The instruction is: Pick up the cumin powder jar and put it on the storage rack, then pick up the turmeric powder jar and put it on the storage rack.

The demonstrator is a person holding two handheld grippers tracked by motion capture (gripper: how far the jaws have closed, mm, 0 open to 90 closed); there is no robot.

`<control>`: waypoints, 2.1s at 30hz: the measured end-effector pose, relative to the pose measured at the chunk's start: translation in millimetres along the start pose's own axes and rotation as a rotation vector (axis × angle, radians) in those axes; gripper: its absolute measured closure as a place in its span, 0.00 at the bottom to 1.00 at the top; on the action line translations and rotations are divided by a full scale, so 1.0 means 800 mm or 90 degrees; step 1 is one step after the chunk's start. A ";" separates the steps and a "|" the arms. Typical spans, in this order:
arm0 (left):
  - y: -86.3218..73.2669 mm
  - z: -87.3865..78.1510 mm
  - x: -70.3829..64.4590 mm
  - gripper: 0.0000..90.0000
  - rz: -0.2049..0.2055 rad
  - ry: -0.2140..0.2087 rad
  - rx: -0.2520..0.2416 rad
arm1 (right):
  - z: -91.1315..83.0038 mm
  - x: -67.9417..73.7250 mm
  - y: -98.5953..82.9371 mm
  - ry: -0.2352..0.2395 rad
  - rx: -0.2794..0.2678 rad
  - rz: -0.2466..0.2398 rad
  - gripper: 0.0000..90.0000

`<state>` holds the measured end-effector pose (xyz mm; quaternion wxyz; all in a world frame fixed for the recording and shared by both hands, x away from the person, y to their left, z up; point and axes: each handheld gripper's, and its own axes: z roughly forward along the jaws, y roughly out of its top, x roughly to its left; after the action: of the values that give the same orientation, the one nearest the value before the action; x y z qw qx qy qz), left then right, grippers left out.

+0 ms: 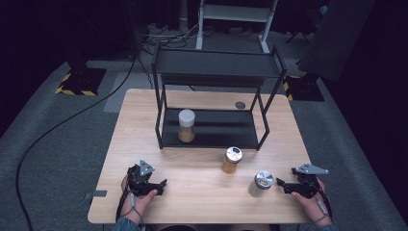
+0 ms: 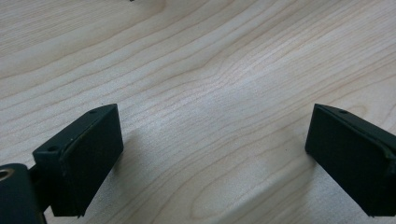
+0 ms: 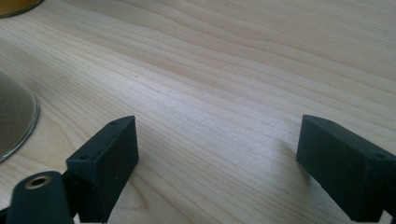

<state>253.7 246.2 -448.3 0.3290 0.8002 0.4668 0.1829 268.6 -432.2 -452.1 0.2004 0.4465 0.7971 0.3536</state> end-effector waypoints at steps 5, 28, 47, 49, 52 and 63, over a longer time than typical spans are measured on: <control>0.000 0.000 0.000 0.04 0.000 -0.001 0.000 | 0.000 0.000 0.000 0.000 0.000 0.000 0.14; 0.000 0.000 0.000 0.04 -0.001 0.000 0.000 | -0.027 -0.001 0.044 0.005 0.002 -0.003 0.11; 0.000 0.000 0.000 0.04 -0.001 0.000 0.000 | -0.054 0.020 0.105 0.013 -0.026 -0.005 0.11; 0.000 0.000 0.000 0.04 -0.001 0.000 0.000 | -0.055 0.024 0.110 0.017 -0.027 -0.004 0.10; 0.000 0.000 0.000 0.04 -0.001 0.000 0.000 | -0.054 0.031 0.119 0.020 -0.029 -0.002 0.10; 0.000 0.000 0.000 0.04 -0.001 0.000 0.000 | -0.050 0.056 0.148 0.038 -0.039 -0.009 0.10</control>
<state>253.6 246.2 -448.5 0.3292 0.7998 0.4674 0.1829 287.6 -367.7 -337.4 0.1929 0.4238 0.7945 0.3897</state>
